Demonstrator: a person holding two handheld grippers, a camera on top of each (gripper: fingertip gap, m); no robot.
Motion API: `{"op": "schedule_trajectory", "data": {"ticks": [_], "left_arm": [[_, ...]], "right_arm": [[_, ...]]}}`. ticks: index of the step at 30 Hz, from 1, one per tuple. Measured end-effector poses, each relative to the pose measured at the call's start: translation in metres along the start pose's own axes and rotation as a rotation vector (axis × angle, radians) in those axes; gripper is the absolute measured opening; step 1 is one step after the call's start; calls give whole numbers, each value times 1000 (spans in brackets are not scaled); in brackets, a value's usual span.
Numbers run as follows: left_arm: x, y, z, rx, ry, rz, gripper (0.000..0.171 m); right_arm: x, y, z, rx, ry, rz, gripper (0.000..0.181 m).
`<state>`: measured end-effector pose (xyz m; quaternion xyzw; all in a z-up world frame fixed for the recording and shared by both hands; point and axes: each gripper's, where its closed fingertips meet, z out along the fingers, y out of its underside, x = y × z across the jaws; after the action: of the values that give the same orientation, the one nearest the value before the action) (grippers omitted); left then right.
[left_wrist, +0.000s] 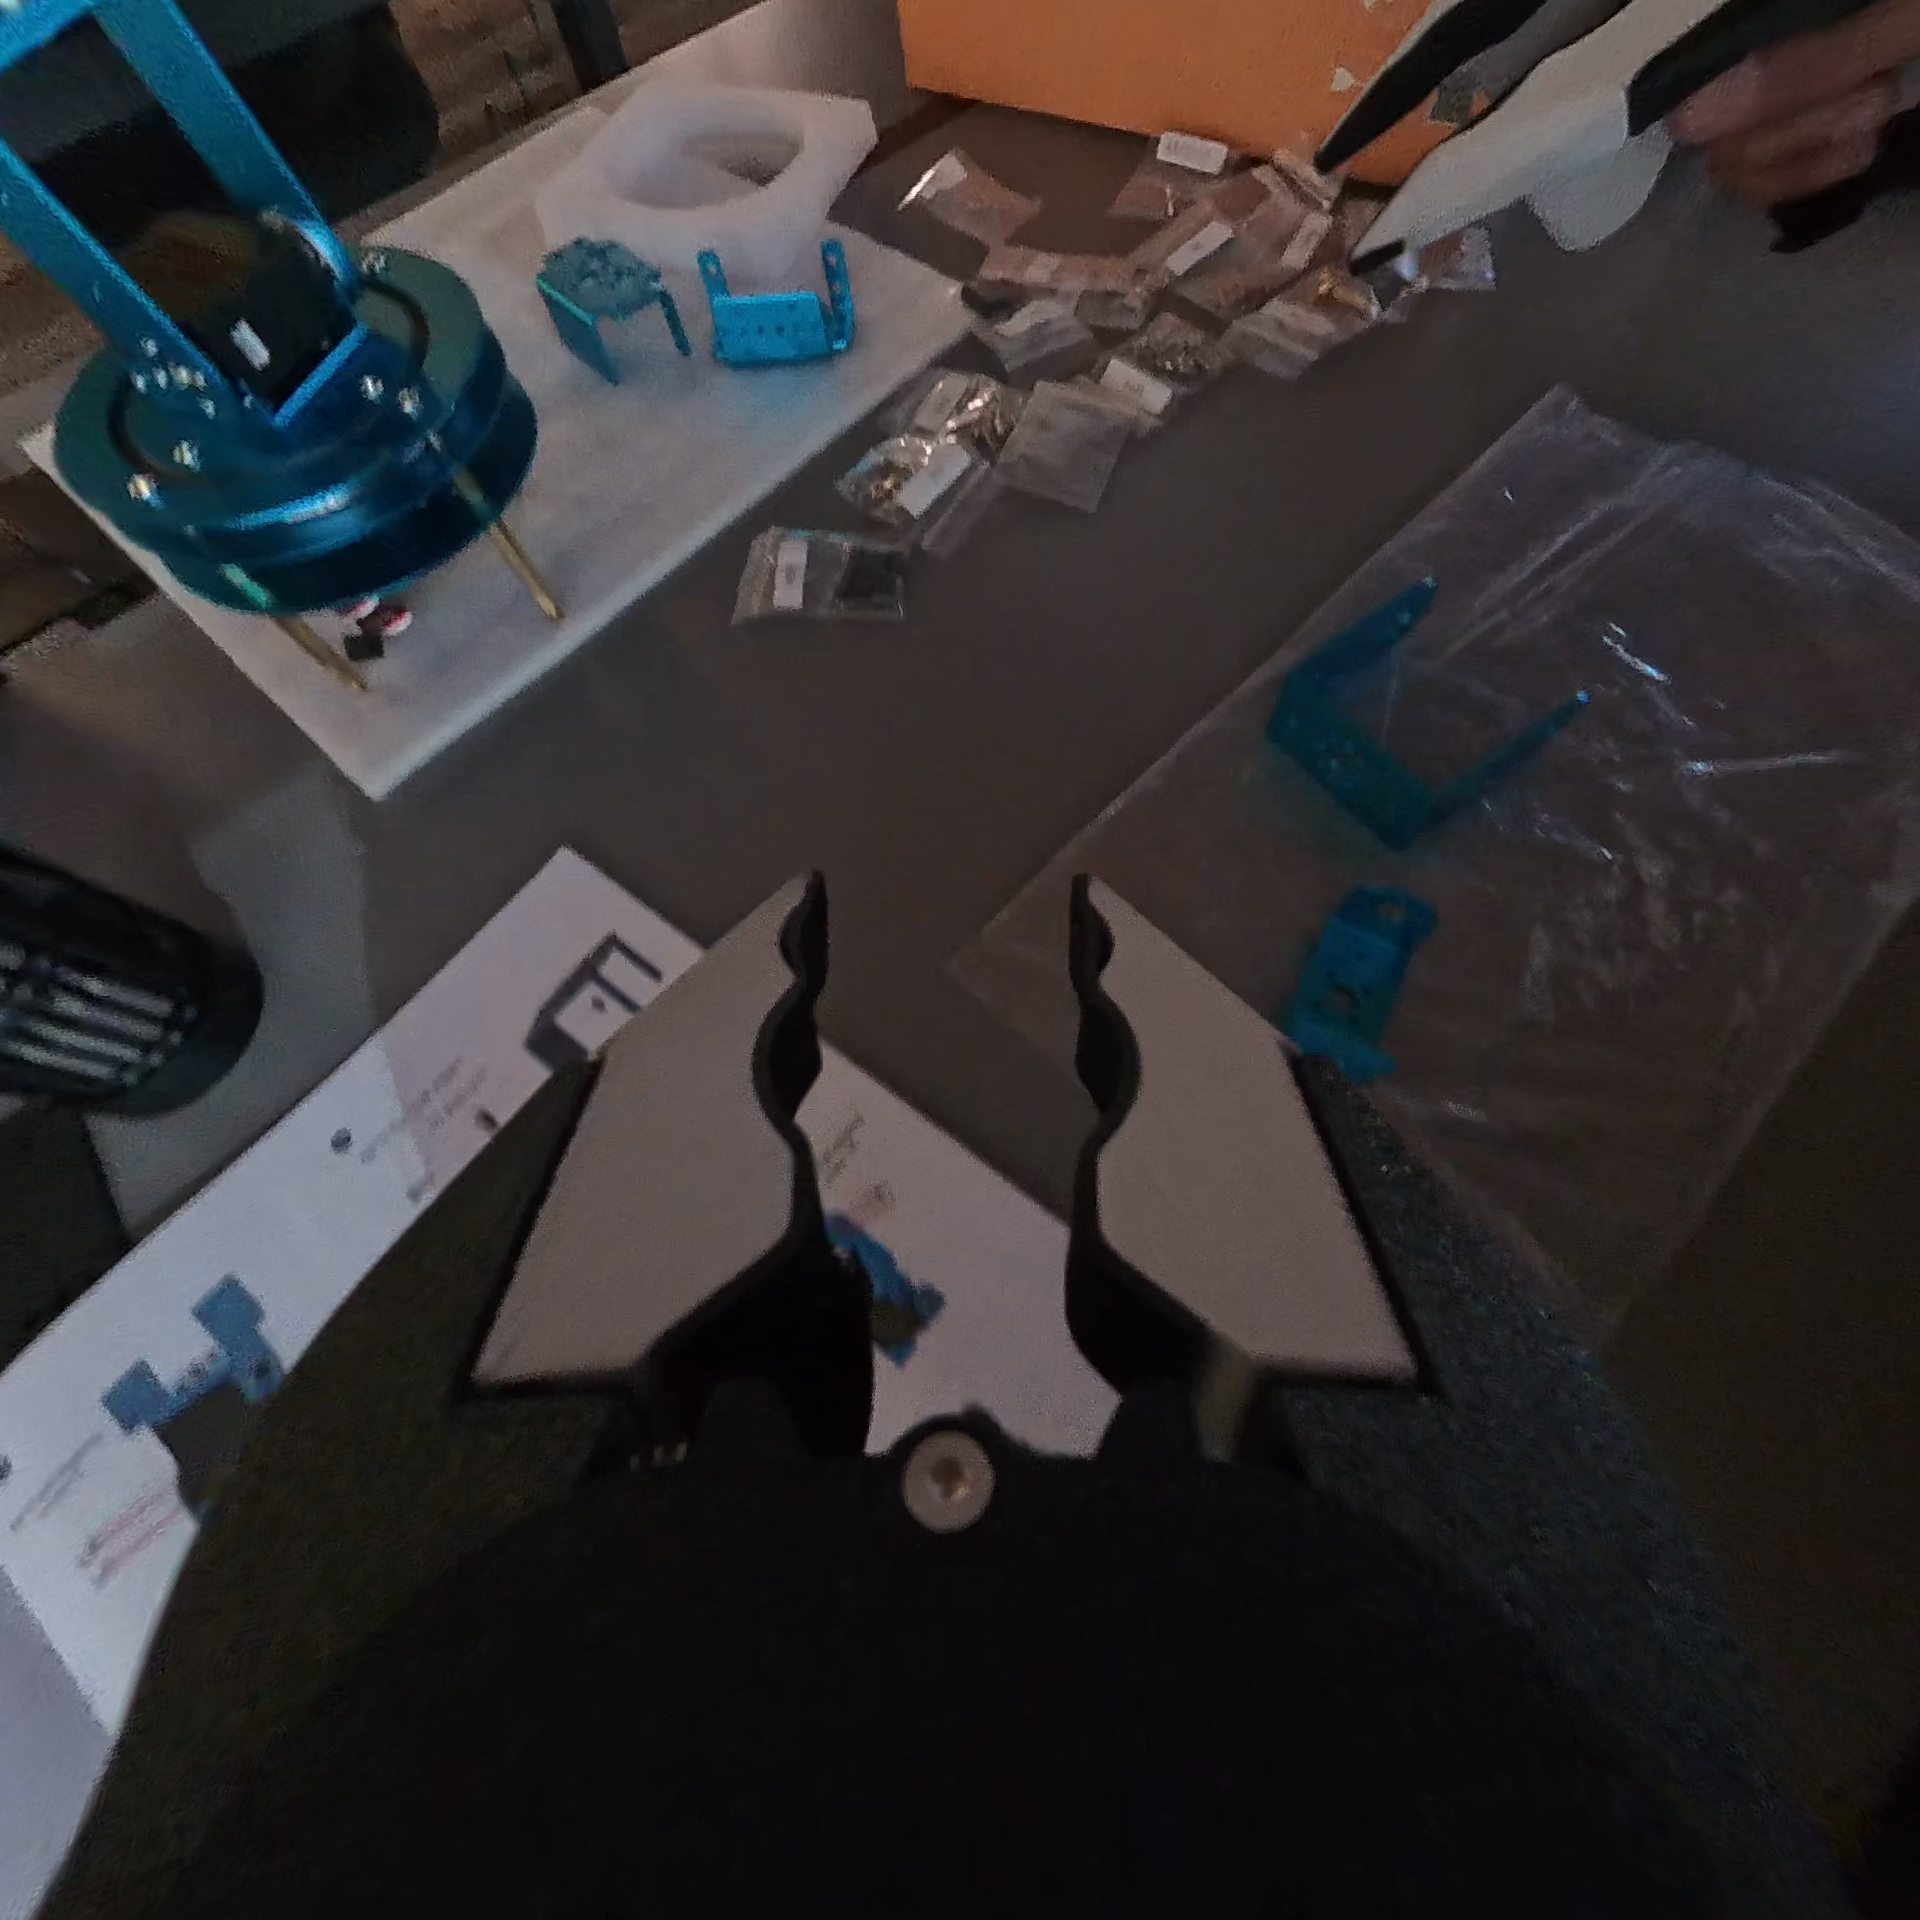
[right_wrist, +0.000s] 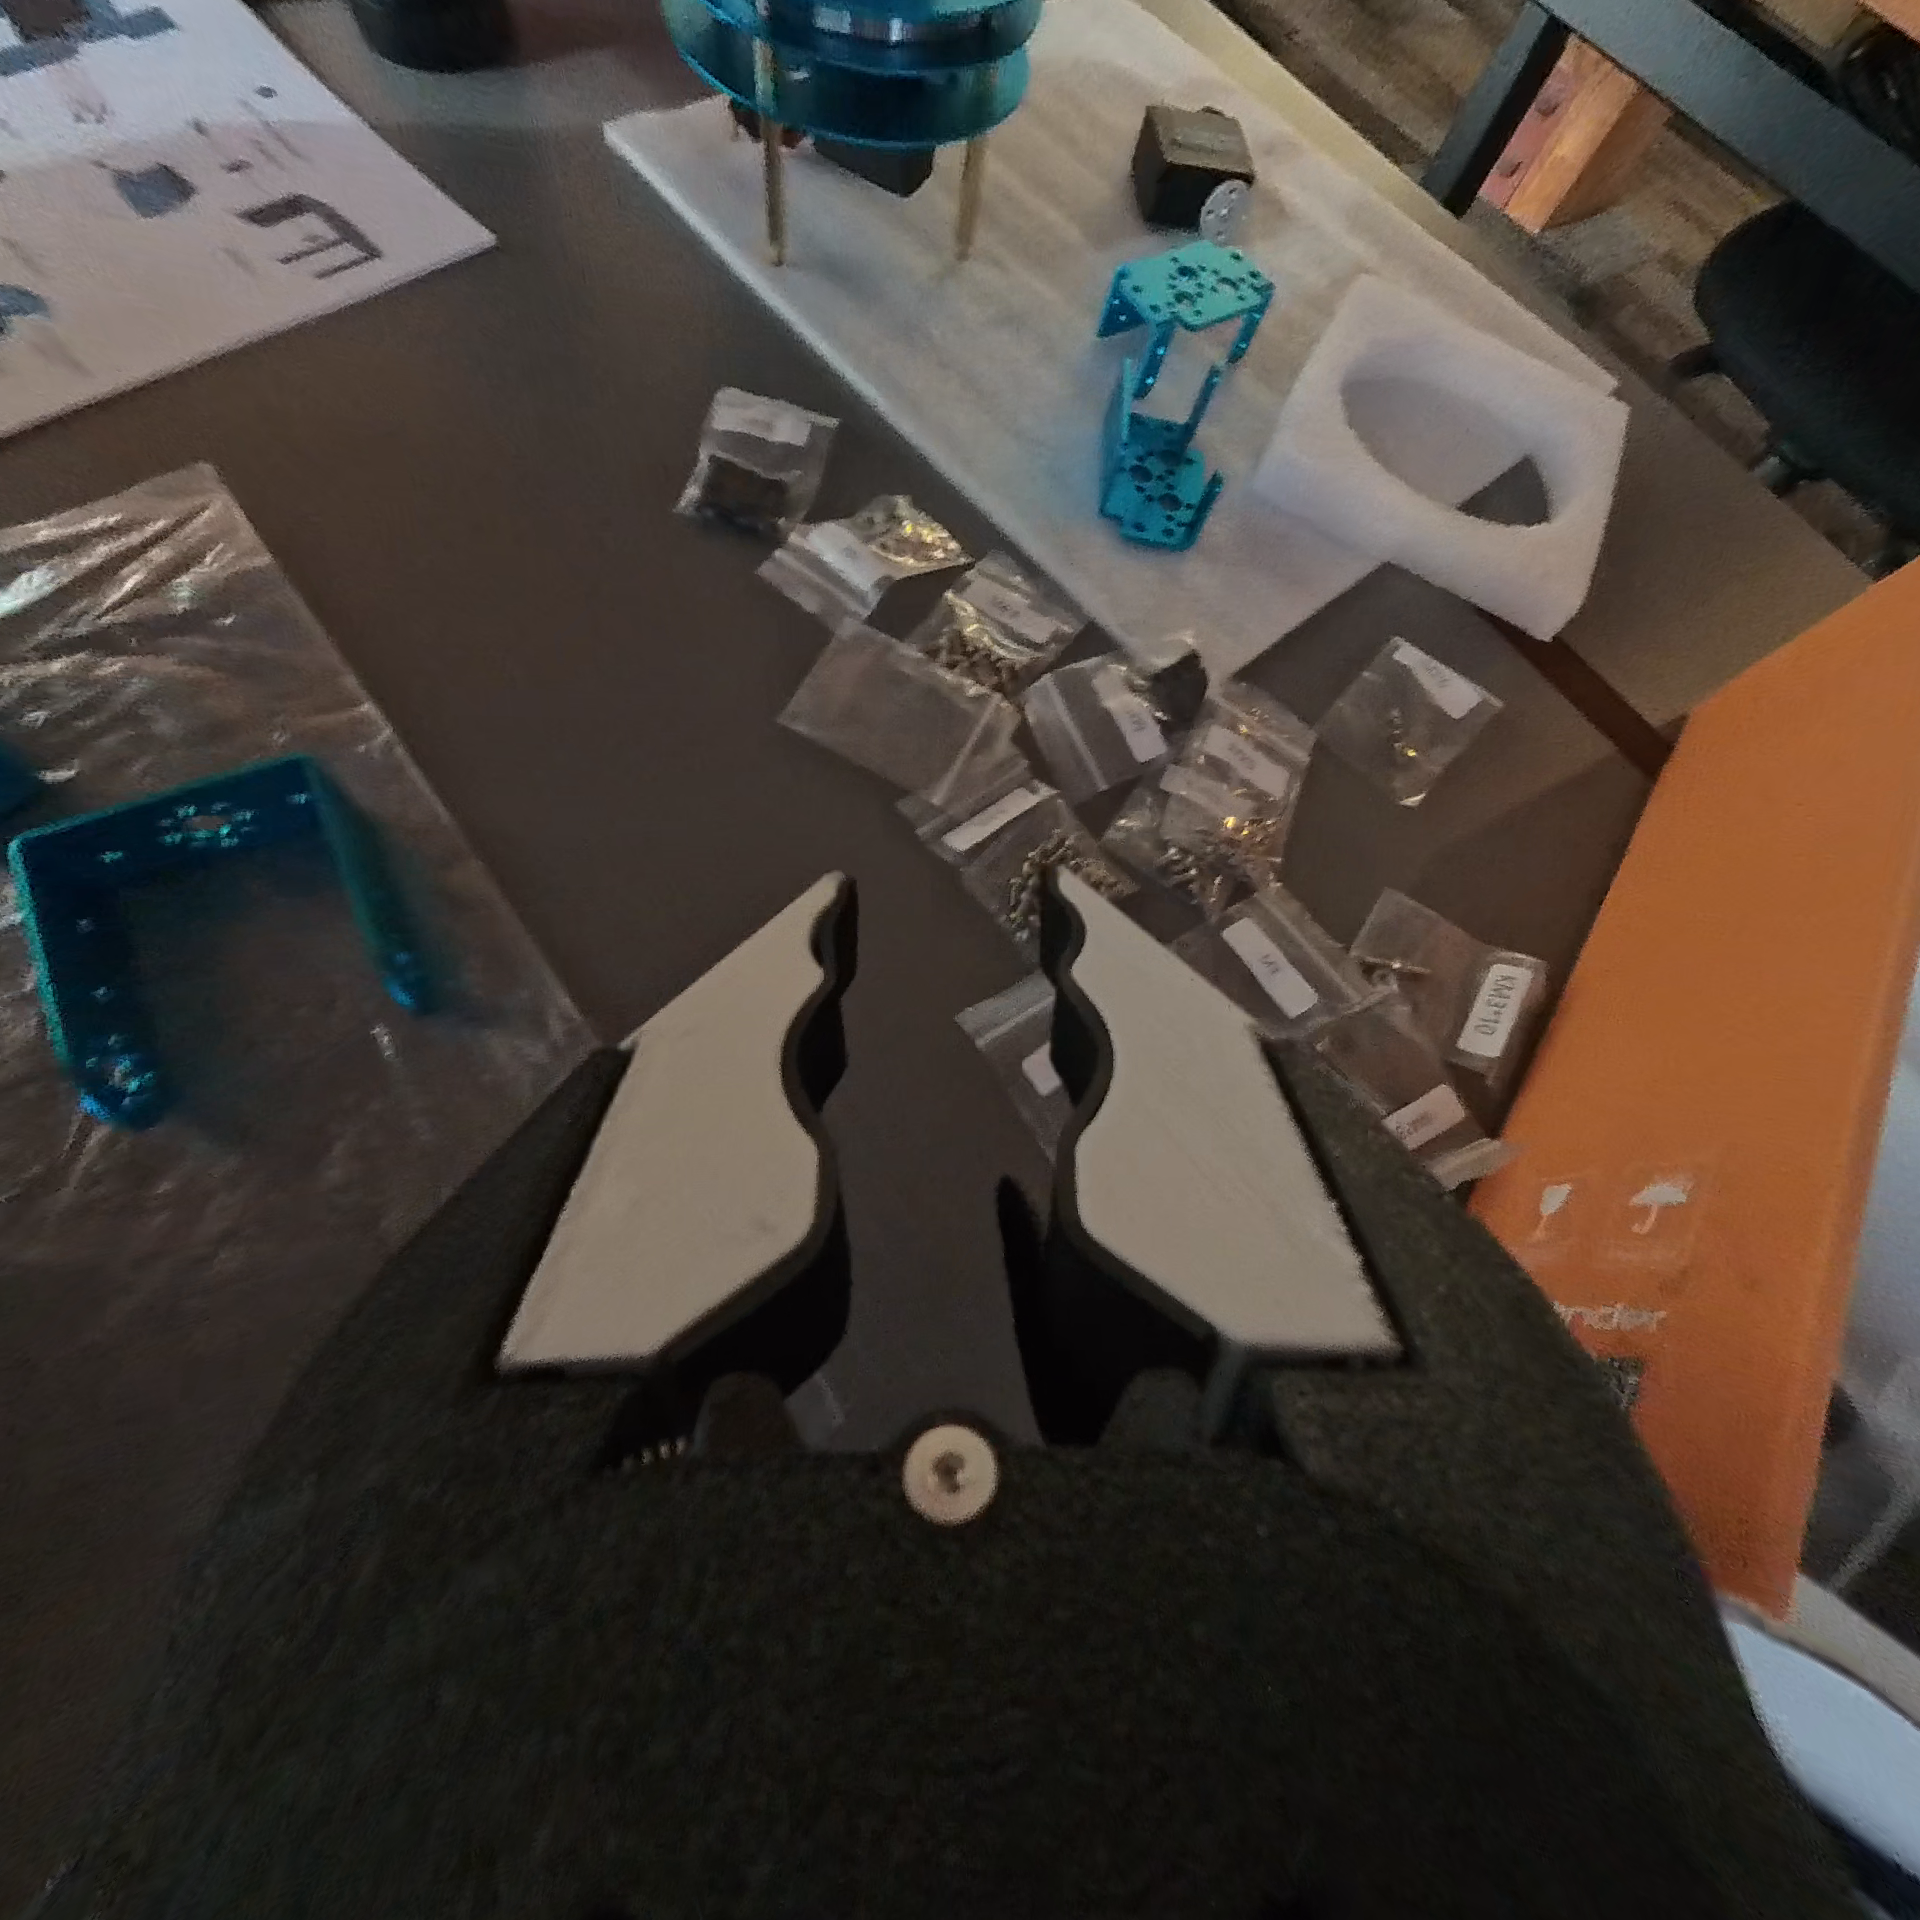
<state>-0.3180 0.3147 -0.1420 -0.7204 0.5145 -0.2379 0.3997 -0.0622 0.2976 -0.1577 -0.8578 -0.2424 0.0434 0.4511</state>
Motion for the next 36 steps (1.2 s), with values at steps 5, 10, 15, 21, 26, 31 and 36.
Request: {"op": "schedule_trajectory", "data": {"ticks": [5,10,15,21,26,31,36], "left_arm": [[1,-38,52,-50,16,61,45],[19,-71,107,-92,139,84,45],[39,-100,156,-98,210,158,45],[60,-120,202,-117,260,194,46],[80,-125,226,-139,302,219,46],[100,-121,239,-161,339,263,45],[120,-117,241,-166,385,268,46]], "right_arm": [[5,9,7,31,16,100,34],[20,41,-8,-10,82,133,35],[36,54,-29,9,125,181,35],[45,58,-46,14,178,165,35],[44,71,-53,-2,184,200,34],[51,87,-57,-44,215,207,35],[56,94,-60,-85,241,191,34]]}}
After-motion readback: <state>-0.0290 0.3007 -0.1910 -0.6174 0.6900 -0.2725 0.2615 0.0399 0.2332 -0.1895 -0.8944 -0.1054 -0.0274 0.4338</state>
